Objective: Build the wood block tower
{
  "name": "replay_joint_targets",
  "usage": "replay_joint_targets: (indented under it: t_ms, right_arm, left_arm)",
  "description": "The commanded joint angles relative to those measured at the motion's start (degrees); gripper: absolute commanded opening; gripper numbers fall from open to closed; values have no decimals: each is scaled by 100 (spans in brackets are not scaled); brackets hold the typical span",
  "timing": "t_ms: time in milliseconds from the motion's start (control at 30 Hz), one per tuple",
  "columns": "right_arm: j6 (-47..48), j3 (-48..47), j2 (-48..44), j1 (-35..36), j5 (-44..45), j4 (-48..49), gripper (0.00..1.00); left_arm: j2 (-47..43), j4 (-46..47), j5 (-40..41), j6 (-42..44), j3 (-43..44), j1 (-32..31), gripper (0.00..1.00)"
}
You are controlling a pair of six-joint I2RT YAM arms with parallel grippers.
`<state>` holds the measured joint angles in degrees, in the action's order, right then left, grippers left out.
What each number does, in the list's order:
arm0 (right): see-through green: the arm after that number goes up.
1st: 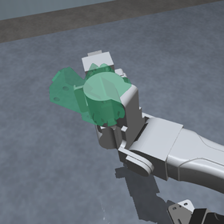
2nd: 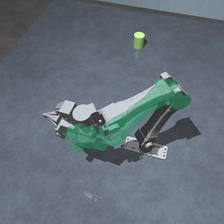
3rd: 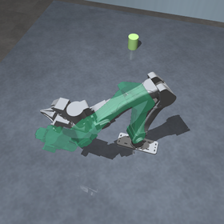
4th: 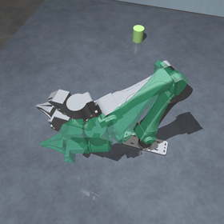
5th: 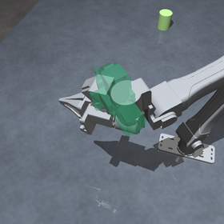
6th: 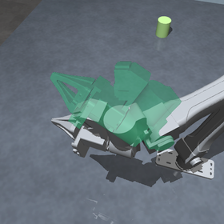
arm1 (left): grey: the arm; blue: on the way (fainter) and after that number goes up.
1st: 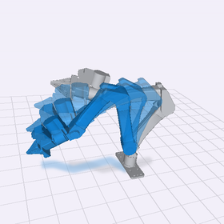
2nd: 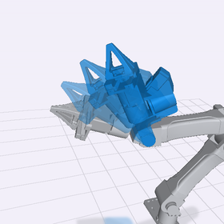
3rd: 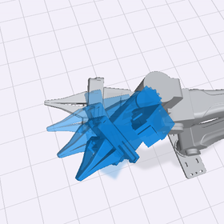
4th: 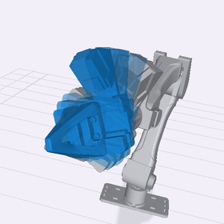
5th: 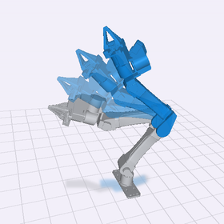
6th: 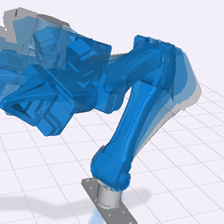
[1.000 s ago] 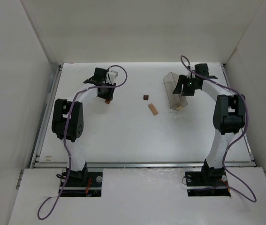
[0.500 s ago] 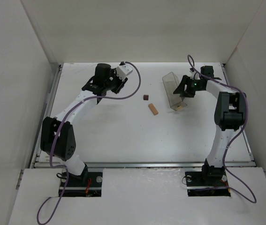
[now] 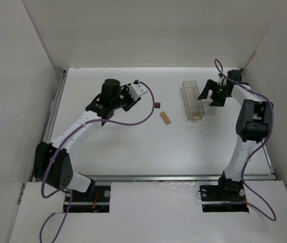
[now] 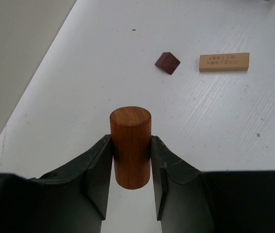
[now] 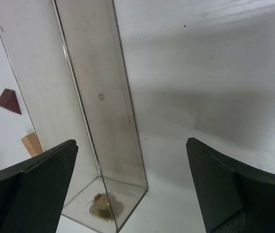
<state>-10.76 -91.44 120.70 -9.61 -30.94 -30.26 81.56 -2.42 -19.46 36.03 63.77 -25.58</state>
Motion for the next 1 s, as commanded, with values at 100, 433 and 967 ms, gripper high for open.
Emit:
replay_joint_targets:
  t_ms: [100,433,967]
  right_arm:
    - [13,-252,-1794,1090,2215,-226,100]
    - [-901,57,-2140,2445,-1062,1399,94]
    - [-901,-427,-1620,3544,-1846,1716,75]
  left_arm:
    - [-298,522,-251,-35,48,-201,0]
    - [-351,655,-602,-35,-57,-439,0]
    - [-246,532,-700,-219,57,-491,0]
